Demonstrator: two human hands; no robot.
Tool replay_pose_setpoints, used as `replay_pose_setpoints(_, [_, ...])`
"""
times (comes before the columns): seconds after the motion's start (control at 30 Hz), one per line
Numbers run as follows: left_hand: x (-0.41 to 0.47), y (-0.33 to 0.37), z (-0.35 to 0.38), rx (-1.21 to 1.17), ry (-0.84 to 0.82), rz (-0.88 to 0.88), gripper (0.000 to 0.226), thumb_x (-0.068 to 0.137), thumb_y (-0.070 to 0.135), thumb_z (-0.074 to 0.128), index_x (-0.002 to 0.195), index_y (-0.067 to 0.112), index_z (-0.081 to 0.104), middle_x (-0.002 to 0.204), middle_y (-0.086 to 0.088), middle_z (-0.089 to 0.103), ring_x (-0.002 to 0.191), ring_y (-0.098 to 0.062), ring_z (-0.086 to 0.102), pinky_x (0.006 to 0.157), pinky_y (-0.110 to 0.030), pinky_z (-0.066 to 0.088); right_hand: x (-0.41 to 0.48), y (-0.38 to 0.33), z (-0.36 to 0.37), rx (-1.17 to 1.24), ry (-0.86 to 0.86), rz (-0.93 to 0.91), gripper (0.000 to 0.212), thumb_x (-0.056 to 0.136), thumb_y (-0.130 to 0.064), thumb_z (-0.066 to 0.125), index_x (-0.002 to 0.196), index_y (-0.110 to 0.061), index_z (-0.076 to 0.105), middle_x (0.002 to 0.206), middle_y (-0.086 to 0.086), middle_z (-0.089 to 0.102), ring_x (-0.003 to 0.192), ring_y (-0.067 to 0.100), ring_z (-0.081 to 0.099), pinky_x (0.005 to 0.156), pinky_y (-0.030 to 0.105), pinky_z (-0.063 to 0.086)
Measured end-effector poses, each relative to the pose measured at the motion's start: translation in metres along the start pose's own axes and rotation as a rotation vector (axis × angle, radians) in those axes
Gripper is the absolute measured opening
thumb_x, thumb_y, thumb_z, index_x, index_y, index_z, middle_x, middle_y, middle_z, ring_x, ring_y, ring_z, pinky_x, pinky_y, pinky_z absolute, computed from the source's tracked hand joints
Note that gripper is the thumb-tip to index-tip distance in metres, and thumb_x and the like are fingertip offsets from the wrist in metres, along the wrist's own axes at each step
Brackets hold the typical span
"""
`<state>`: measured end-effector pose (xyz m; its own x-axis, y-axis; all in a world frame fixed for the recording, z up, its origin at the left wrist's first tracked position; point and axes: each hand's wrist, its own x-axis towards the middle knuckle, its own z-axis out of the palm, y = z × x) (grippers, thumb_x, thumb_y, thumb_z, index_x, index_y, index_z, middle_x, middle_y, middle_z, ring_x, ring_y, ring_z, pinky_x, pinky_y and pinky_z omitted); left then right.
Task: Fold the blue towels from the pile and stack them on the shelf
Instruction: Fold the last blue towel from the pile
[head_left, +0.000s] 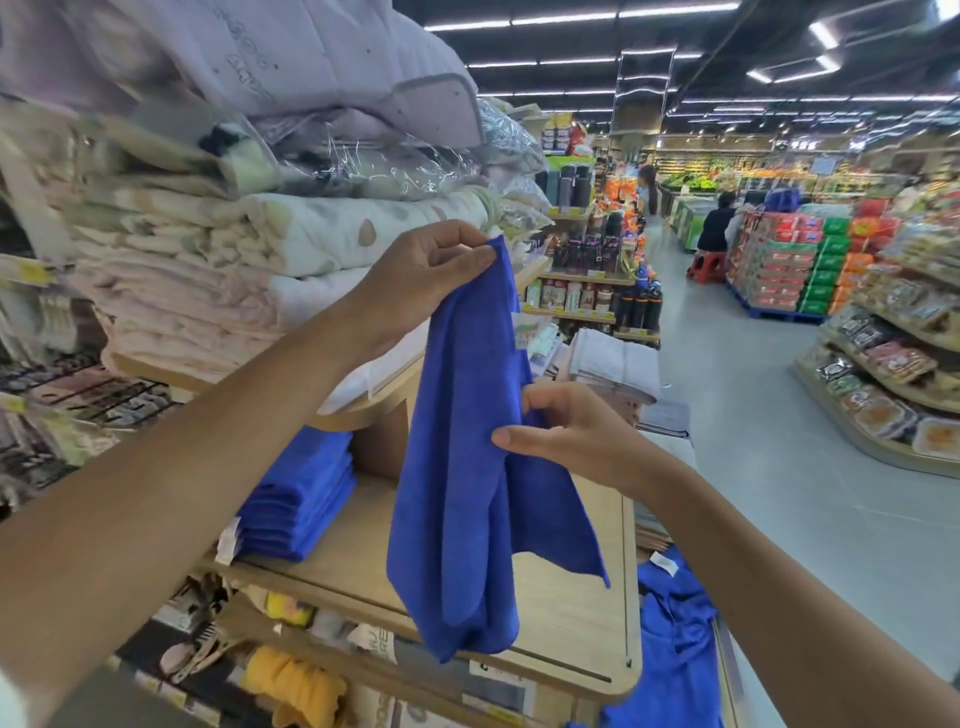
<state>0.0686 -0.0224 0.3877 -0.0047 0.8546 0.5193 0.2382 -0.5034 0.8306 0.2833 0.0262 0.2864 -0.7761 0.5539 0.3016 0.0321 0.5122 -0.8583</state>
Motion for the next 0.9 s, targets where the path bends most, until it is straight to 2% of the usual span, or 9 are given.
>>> replay_pose_setpoints(0.1, [0.002, 0.0, -0.007, 0.042, 0.057, 0.022, 0.005, 0.093, 0.026, 0.067, 0.093, 0.027, 0.072, 0.086, 0.007, 0.076, 0.078, -0.007, 0.067, 0.07, -0.018, 0.053, -0.004, 0.004, -0.006, -0.08, 0.024, 0.018, 0.048, 0.082, -0.044, 0.079, 0.099, 0.001, 0.072, 0.107, 0.025, 0.069, 0.101, 0.045, 0.067, 0.088, 0.064, 0.053])
replay_pose_setpoints(0.17, [0.003, 0.0, -0.011, 0.067, 0.075, 0.036, 0.008, 0.092, 0.029, 0.067, 0.089, 0.033, 0.074, 0.085, 0.009, 0.075, 0.079, -0.008, 0.065, 0.074, -0.021, 0.052, -0.009, 0.006, -0.016, -0.163, -0.002, 0.059, 0.062, 0.079, -0.052, 0.079, 0.095, 0.007, 0.07, 0.105, 0.033, 0.064, 0.092, 0.047, 0.065, 0.078, 0.057, 0.051])
replay_pose_setpoints(0.27, [0.005, 0.002, -0.019, 0.039, 0.157, 0.053, 0.011, 0.092, 0.029, 0.067, 0.085, 0.034, 0.075, 0.083, 0.009, 0.075, 0.077, -0.007, 0.065, 0.074, -0.023, 0.052, -0.019, 0.011, -0.025, -0.282, -0.091, 0.165, 0.079, 0.074, -0.061, 0.078, 0.088, 0.015, 0.063, 0.096, 0.037, 0.059, 0.073, 0.031, 0.052, 0.07, 0.041, 0.037])
replay_pose_setpoints(0.33, [0.007, 0.003, -0.027, 0.027, 0.236, 0.075, 0.009, 0.093, 0.027, 0.067, 0.087, 0.03, 0.074, 0.081, 0.009, 0.075, 0.075, -0.006, 0.066, 0.072, -0.021, 0.052, -0.027, 0.017, -0.031, -0.33, -0.117, 0.22, 0.077, 0.076, -0.059, 0.078, 0.085, 0.015, 0.06, 0.093, 0.037, 0.058, 0.071, 0.026, 0.047, 0.068, 0.04, 0.035])
replay_pose_setpoints(0.43, [0.008, 0.004, -0.041, 0.04, 0.351, 0.112, 0.005, 0.094, 0.027, 0.066, 0.091, 0.026, 0.071, 0.078, 0.01, 0.072, 0.073, -0.005, 0.063, 0.069, -0.021, 0.05, -0.039, 0.028, -0.042, -0.408, -0.093, 0.298, 0.06, 0.083, -0.052, 0.078, 0.092, 0.007, 0.069, 0.094, 0.03, 0.067, 0.072, 0.037, 0.059, 0.066, 0.048, 0.045])
replay_pose_setpoints(0.57, [0.002, 0.005, -0.056, 0.041, 0.434, 0.142, 0.007, 0.095, 0.027, 0.066, 0.088, 0.027, 0.068, 0.076, 0.011, 0.072, 0.069, -0.001, 0.059, 0.066, -0.019, 0.048, -0.052, 0.038, -0.056, -0.294, 0.107, 0.261, 0.037, 0.09, -0.03, 0.075, 0.067, -0.002, 0.068, 0.062, 0.017, 0.061, 0.059, 0.02, 0.052, 0.06, 0.037, 0.042])
replay_pose_setpoints(0.67, [-0.012, -0.001, -0.057, 0.061, 0.43, 0.131, 0.007, 0.096, 0.027, 0.065, 0.091, 0.029, 0.069, 0.077, 0.01, 0.074, 0.068, -0.002, 0.062, 0.063, -0.019, 0.049, -0.062, 0.045, -0.064, -0.095, 0.264, 0.206, 0.03, 0.097, -0.024, 0.064, 0.09, 0.002, 0.077, 0.09, 0.024, 0.074, 0.079, 0.031, 0.068, 0.081, 0.042, 0.057])
replay_pose_setpoints(0.8, [-0.039, -0.007, -0.055, 0.083, 0.435, 0.114, 0.009, 0.097, 0.031, 0.064, 0.091, 0.034, 0.07, 0.077, 0.009, 0.073, 0.067, -0.003, 0.062, 0.056, -0.021, 0.05, -0.073, 0.047, -0.067, 0.191, 0.433, 0.083, 0.025, 0.088, -0.032, 0.065, 0.089, -0.013, 0.082, 0.092, 0.01, 0.077, 0.089, 0.02, 0.071, 0.081, 0.026, 0.059])
replay_pose_setpoints(0.9, [-0.068, -0.013, -0.055, 0.126, 0.472, 0.148, 0.005, 0.096, 0.039, 0.063, 0.096, 0.04, 0.069, 0.079, 0.009, 0.075, 0.067, -0.004, 0.063, 0.055, -0.02, 0.05, -0.08, 0.045, -0.073, 0.208, 0.535, -0.007, 0.039, 0.072, -0.054, 0.084, 0.086, -0.018, 0.079, 0.087, 0.008, 0.072, 0.087, 0.023, 0.065, 0.081, 0.03, 0.058])
